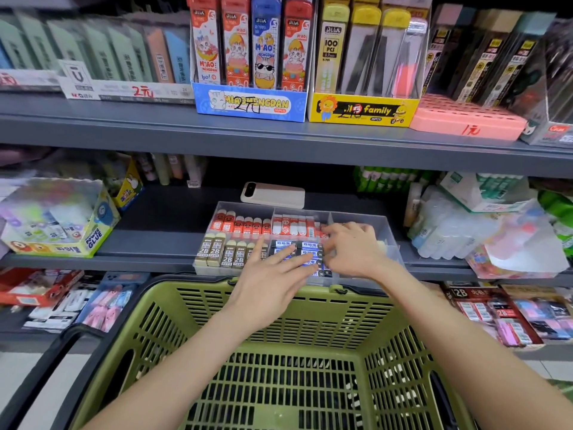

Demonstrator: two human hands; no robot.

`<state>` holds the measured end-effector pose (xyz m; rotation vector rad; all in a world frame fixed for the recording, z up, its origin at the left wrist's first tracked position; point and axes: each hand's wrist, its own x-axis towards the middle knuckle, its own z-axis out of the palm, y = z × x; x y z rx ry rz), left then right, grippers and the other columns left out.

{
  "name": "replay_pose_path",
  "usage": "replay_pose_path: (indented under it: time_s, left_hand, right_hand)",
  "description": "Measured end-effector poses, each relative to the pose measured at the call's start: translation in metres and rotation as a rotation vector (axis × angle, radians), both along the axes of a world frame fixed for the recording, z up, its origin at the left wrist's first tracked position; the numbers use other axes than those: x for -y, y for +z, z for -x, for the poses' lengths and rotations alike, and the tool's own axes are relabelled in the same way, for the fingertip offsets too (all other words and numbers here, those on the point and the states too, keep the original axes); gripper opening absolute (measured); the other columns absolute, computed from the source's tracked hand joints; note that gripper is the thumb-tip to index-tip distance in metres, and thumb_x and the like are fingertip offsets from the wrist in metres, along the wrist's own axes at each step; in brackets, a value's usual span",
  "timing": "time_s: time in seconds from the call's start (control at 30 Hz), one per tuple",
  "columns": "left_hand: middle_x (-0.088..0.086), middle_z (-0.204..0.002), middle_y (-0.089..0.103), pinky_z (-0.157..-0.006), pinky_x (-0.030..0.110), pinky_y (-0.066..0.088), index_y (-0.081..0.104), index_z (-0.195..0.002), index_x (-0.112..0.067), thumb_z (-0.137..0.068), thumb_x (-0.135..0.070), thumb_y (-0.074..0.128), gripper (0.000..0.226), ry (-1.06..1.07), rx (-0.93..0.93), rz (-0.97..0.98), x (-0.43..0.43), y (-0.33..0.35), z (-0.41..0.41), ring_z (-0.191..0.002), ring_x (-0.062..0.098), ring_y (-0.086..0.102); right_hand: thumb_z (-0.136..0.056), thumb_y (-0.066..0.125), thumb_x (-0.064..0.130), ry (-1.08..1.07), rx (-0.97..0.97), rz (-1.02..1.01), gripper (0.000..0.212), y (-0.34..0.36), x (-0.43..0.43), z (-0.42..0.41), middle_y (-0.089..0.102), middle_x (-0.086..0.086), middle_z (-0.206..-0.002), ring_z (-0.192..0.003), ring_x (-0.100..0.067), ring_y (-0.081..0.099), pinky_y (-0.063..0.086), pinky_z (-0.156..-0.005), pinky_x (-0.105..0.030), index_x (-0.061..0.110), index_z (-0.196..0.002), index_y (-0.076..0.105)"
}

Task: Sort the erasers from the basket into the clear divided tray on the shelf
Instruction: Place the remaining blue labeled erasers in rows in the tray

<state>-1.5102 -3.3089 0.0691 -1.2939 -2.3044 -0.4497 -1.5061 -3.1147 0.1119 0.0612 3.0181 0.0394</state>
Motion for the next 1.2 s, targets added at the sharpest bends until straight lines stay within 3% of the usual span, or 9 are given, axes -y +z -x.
replay_pose_path:
  time_s: [0.2,0.37,0.47,0.57,0.67,0.77,0.93,1.1,1.2]
  left_hand:
    - [-0.006,-0.110,0.071,-0.089,0.073,0.038,0.074,-0.102,-0.026,-0.072,-0.021,0.082,0.032,0.031,-0.035,-0.033,-0.004,0.001,0.000,-0.106,0.024,0.066]
    - [-0.004,-0.108,0.071,-0.090,0.074,0.036,0.074,-0.101,-0.025,-0.072,-0.020,0.082,0.030,0.030,-0.012,-0.061,-0.005,0.000,0.001,-0.104,0.027,0.067]
    - [-0.004,-0.108,0.071,-0.094,0.074,0.032,0.074,-0.101,-0.024,-0.074,-0.020,0.080,0.028,0.017,0.010,-0.071,-0.004,0.001,0.000,-0.105,0.027,0.066]
    - [-0.004,-0.109,0.071,-0.096,0.073,0.030,0.074,-0.102,-0.023,-0.075,-0.019,0.079,0.028,0.015,0.027,-0.056,-0.004,0.003,-0.001,-0.107,0.027,0.065]
    - [-0.003,-0.110,0.071,-0.098,0.072,0.028,0.074,-0.103,-0.022,-0.076,-0.019,0.079,0.027,0.014,0.035,-0.042,-0.003,0.004,-0.001,-0.108,0.028,0.065]
    - [-0.002,-0.109,0.071,-0.096,0.073,0.029,0.075,-0.101,-0.021,-0.075,-0.019,0.079,0.026,0.014,0.029,-0.034,-0.002,0.004,-0.001,-0.106,0.029,0.066]
    - [-0.002,-0.109,0.071,-0.096,0.072,0.029,0.075,-0.099,-0.021,-0.076,-0.020,0.078,0.023,0.016,0.030,-0.019,-0.002,0.005,-0.001,-0.106,0.028,0.066]
    - [-0.003,-0.110,0.071,-0.096,0.072,0.031,0.074,-0.100,-0.022,-0.077,-0.021,0.078,0.023,0.023,0.030,-0.013,-0.002,0.003,-0.001,-0.106,0.027,0.065]
    - [-0.004,-0.110,0.071,-0.097,0.072,0.029,0.074,-0.100,-0.022,-0.077,-0.021,0.077,0.023,0.020,0.029,-0.011,-0.003,0.003,-0.001,-0.106,0.027,0.066]
  right_hand:
    - [-0.076,0.054,0.029,-0.016,0.050,0.034,0.023,0.011,0.000,0.009,0.056,0.008,-0.124,-0.111,-0.022,0.043,0.027,-0.090,-0.040,0.024,-0.089,0.072]
    - [-0.075,0.062,0.028,-0.104,-0.208,0.069,0.010,0.011,0.005,-0.003,0.061,0.009,-0.103,-0.105,-0.022,0.045,0.023,-0.077,-0.033,0.023,-0.068,0.059]
    - [-0.075,0.070,0.027,-0.148,-0.211,0.266,0.009,0.025,0.003,-0.007,0.062,0.007,-0.090,-0.099,-0.020,0.049,0.031,-0.078,-0.031,0.019,-0.075,0.065]
    - [-0.075,0.074,0.015,-0.177,-0.156,0.601,0.011,0.044,-0.001,-0.011,0.060,0.004,-0.073,-0.074,-0.014,0.055,0.040,-0.062,-0.023,0.017,-0.075,0.063]
    - [-0.074,0.076,0.013,-0.144,-0.098,0.634,0.015,0.050,0.000,-0.015,0.063,0.003,-0.066,-0.065,-0.011,0.057,0.043,-0.060,-0.019,0.018,-0.070,0.063]
    - [-0.074,0.075,0.012,-0.148,-0.071,0.585,0.013,0.041,0.006,-0.017,0.065,0.002,-0.070,-0.078,-0.018,0.063,0.046,-0.080,-0.030,0.018,-0.070,0.064]
    - [-0.076,0.071,0.012,-0.111,-0.120,0.489,0.005,0.031,0.011,-0.021,0.067,0.002,-0.081,-0.082,-0.015,0.057,0.041,-0.075,-0.024,0.015,-0.079,0.070]
    - [-0.081,0.056,0.028,0.169,-0.316,-0.223,0.019,0.020,0.016,-0.027,0.056,0.001,-0.081,-0.090,-0.024,0.042,0.025,-0.078,-0.035,0.020,-0.085,0.074]
    - [-0.089,0.046,0.038,0.171,-0.223,-0.263,0.033,0.012,0.010,-0.026,0.053,-0.004,-0.106,-0.102,-0.025,0.040,0.026,-0.087,-0.040,0.019,-0.104,0.069]
